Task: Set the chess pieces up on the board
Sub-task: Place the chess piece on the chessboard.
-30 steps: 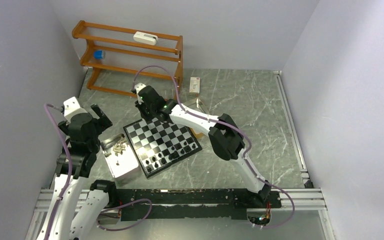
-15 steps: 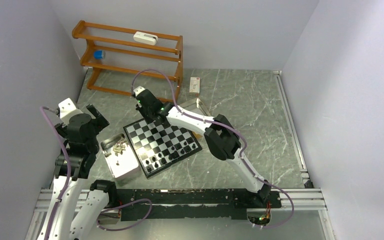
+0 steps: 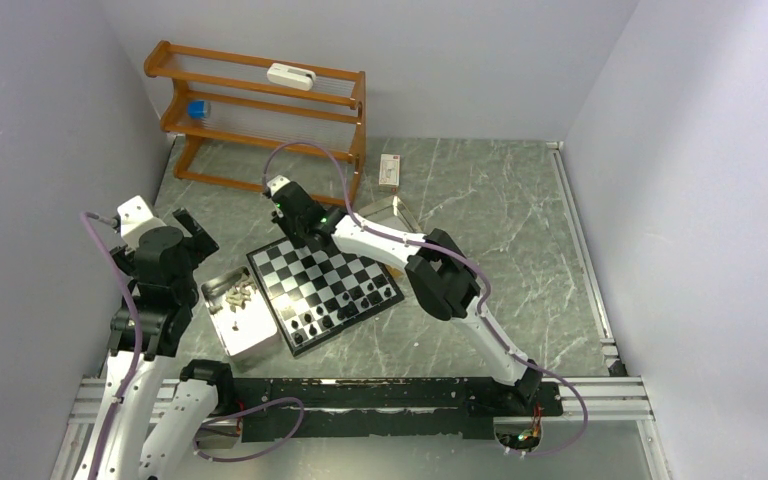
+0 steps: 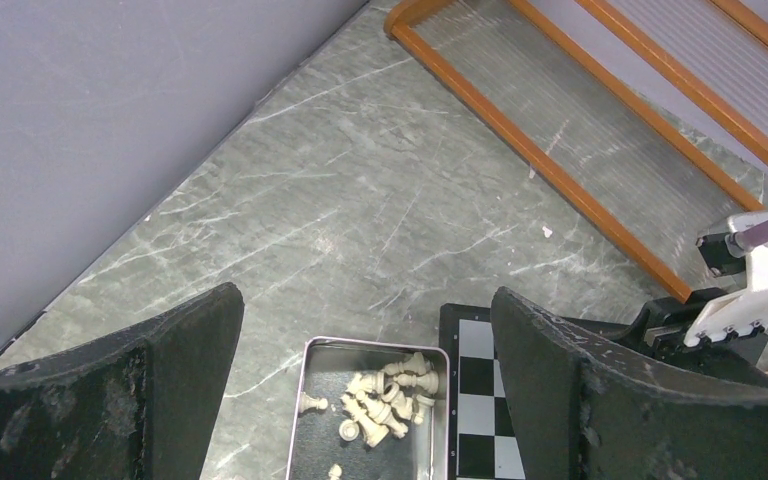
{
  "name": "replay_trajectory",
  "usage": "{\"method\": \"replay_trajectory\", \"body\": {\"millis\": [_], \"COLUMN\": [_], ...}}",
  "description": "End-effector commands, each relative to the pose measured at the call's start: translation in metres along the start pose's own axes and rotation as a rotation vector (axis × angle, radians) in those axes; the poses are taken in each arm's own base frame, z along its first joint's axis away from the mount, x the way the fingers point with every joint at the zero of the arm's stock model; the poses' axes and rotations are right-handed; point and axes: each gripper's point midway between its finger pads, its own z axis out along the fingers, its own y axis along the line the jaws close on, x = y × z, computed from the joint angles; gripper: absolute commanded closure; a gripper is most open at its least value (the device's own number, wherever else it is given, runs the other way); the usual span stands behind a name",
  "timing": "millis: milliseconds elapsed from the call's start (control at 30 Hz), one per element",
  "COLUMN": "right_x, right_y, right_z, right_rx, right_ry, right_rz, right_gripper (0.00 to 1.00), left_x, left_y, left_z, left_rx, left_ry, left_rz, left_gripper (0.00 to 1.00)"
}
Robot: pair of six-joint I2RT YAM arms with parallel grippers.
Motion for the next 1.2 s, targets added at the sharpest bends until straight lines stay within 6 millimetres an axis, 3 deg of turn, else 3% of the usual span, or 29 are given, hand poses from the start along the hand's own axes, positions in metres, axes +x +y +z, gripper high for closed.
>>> {"method": "replay_trajectory", "body": {"millis": [0,200,333,533,733,867,1000,1067,1167], "right_x": [0.007,0.009,0.01,0.0,-0.022,-0.042,-0.064,-0.078,-0.089], "right_y": [-0.001,-0.002,-0.002,-0.002,-0.002,-0.004,-0.01,-0.015,-0.027], "right_z": [0.008,0.009,0.011,0.005,-0.006,-0.023,-0.054,-0.078,-0.106], "right_rx": [0.009,0.017,0.015,0.021,0.02,0.02,0.03,0.027,0.04], "right_ry": [0.015,0.017,0.026,0.007,-0.034,-0.062,-0.109,-0.147,-0.19], "right_rz": [0.001,0.002,0.004,0.018,0.026,0.033,0.054,0.082,0.131], "right_gripper": [0.81,0.78,0.71,0.52,0.34,0.25,0.09,0.01,0.0], "left_x": [-0.008,-0.009,-0.009,-0.008,-0.004,0.005,0.022,0.039,0.073], "left_y": [-0.001,-0.001,0.0,0.0,0.0,0.002,-0.001,-0.002,-0.016], "left_z": [-0.002,-0.003,-0.003,-0.003,-0.001,0.002,0.002,0.0,-0.004], "left_rx": [0.007,0.005,0.005,0.003,-0.002,-0.025,-0.038,-0.06,-0.02], "left_ry": [-0.019,-0.021,-0.022,-0.021,-0.011,0.019,0.103,0.176,0.34], "left_rz": [-0.006,-0.007,-0.005,-0.003,0.007,-0.018,-0.08,-0.14,-0.168], "left_gripper": [0.02,0.02,0.02,0.02,0.01,0.01,0.01,0.01,0.01]}}
